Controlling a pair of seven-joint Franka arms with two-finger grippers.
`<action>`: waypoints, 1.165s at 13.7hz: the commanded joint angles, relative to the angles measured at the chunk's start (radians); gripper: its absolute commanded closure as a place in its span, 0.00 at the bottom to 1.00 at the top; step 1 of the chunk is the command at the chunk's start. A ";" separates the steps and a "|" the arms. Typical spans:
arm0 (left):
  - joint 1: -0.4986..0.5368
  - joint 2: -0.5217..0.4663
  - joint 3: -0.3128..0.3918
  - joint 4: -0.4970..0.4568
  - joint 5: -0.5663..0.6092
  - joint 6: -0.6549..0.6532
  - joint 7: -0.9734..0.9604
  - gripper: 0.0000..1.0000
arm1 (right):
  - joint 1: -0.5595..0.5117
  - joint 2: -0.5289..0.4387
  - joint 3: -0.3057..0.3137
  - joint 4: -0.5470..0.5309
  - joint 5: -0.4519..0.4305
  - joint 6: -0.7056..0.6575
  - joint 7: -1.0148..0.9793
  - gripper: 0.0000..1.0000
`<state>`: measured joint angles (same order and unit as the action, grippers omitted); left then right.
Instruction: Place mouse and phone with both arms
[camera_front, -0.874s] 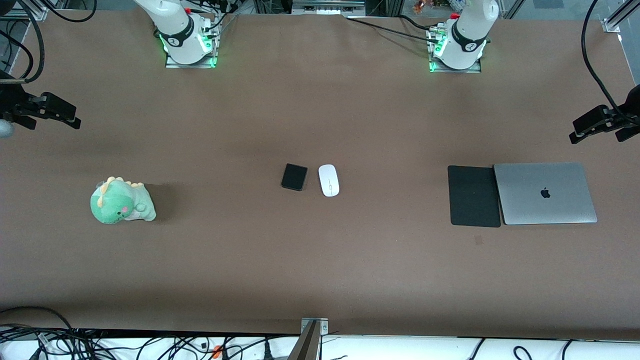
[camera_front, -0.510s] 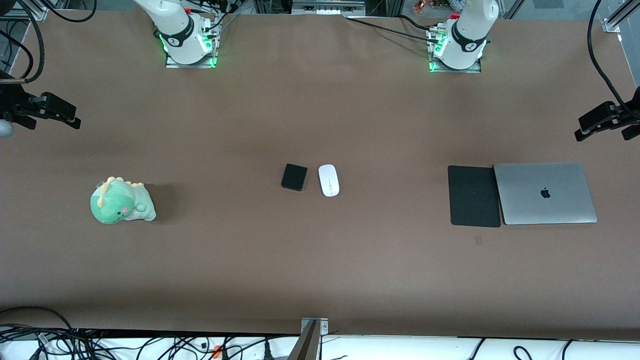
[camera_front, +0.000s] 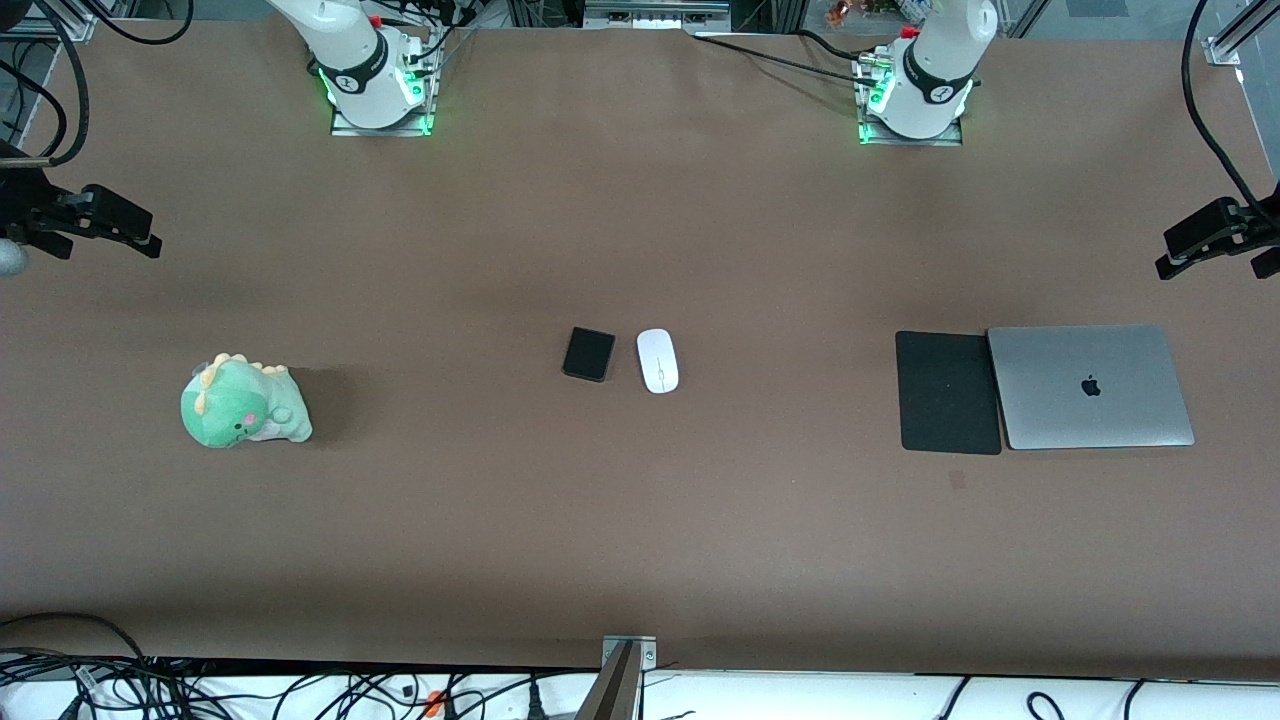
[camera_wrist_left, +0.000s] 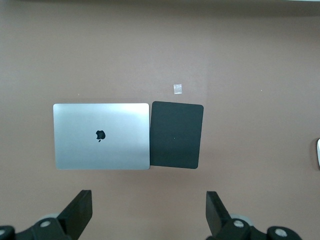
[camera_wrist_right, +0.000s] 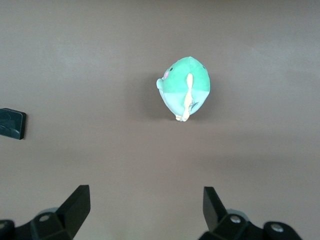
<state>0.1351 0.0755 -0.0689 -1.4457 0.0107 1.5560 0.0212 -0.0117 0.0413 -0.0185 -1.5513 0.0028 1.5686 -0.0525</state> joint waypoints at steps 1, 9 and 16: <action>0.011 0.007 0.000 0.027 -0.020 -0.024 0.016 0.00 | -0.007 0.006 0.008 0.020 -0.009 -0.019 0.000 0.00; 0.009 0.010 -0.014 0.022 -0.025 -0.065 -0.015 0.00 | -0.005 0.008 0.008 0.020 -0.009 -0.018 0.002 0.00; 0.004 0.012 -0.014 0.018 -0.025 -0.065 -0.032 0.00 | -0.005 0.008 0.008 0.020 -0.009 -0.016 0.002 0.00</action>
<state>0.1351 0.0829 -0.0790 -1.4454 0.0106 1.5091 0.0026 -0.0116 0.0415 -0.0184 -1.5513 0.0028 1.5685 -0.0525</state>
